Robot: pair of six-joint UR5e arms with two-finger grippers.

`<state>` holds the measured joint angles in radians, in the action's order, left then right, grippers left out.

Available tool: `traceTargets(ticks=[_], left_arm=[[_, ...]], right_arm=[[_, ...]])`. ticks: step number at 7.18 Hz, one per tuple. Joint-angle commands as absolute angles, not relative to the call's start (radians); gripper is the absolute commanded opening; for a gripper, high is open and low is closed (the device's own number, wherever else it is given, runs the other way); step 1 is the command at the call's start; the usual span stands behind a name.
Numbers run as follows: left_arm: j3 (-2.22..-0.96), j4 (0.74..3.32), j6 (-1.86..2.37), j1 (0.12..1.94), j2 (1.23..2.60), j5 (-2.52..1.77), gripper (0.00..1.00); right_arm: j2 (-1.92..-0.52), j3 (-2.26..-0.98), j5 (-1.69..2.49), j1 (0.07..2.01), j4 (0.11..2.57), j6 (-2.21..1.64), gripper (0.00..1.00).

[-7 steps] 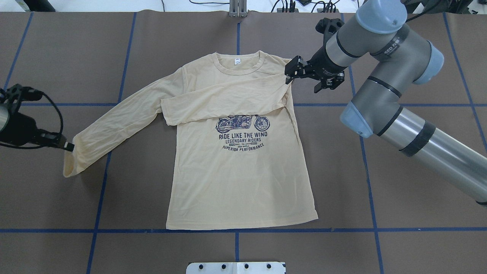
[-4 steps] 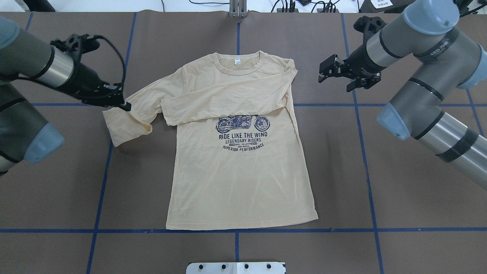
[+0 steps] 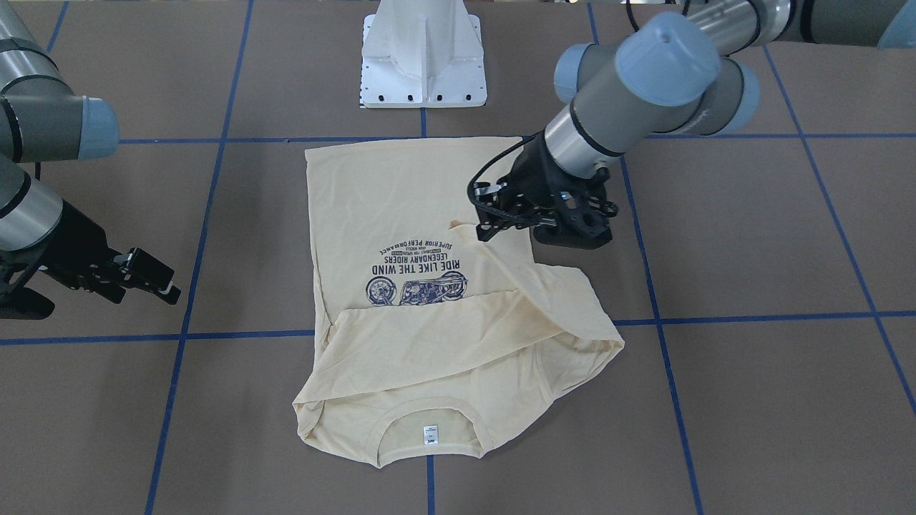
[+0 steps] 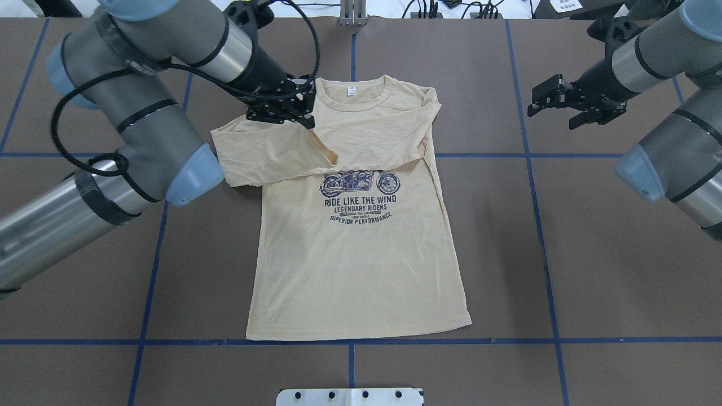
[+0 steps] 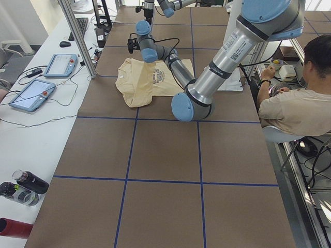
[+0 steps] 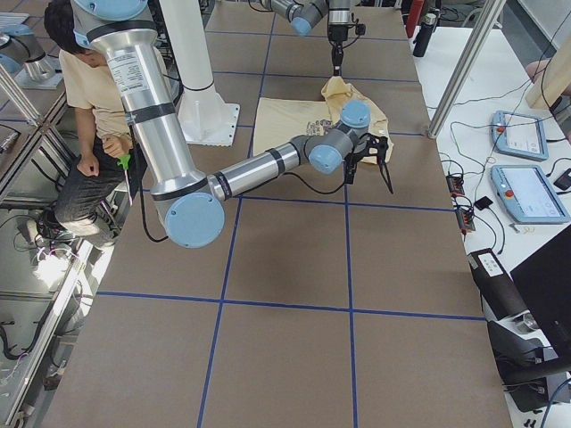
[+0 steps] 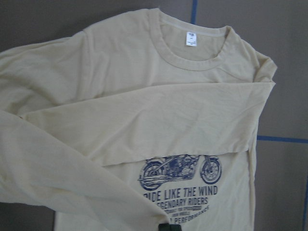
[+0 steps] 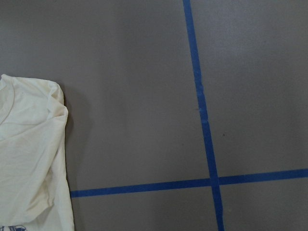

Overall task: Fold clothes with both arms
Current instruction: 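Grasp the cuff with the left gripper and fold it across the chest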

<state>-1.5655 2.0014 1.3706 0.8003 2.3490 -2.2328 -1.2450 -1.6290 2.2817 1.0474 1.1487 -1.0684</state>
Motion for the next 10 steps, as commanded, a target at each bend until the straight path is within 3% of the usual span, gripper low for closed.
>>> traceTargets(ticks=[1, 3, 10], left_arm=[[-1.488, 2.082, 1.381, 0.729, 2.466, -2.076, 0.00], [-1.399, 2.126, 1.379, 0.657, 2.532, -1.950, 0.00], [-1.278, 2.184, 1.384, 0.532, 2.589, -1.835, 0.00]], right_arm=[[-1.249, -1.623, 2.280, 1.054, 1.149, -1.058, 0.99], [-1.247, -1.620, 2.275, 1.054, 1.149, -1.058, 0.99], [-1.264, -1.628, 2.281, 1.057, 1.147, -1.058, 0.99]])
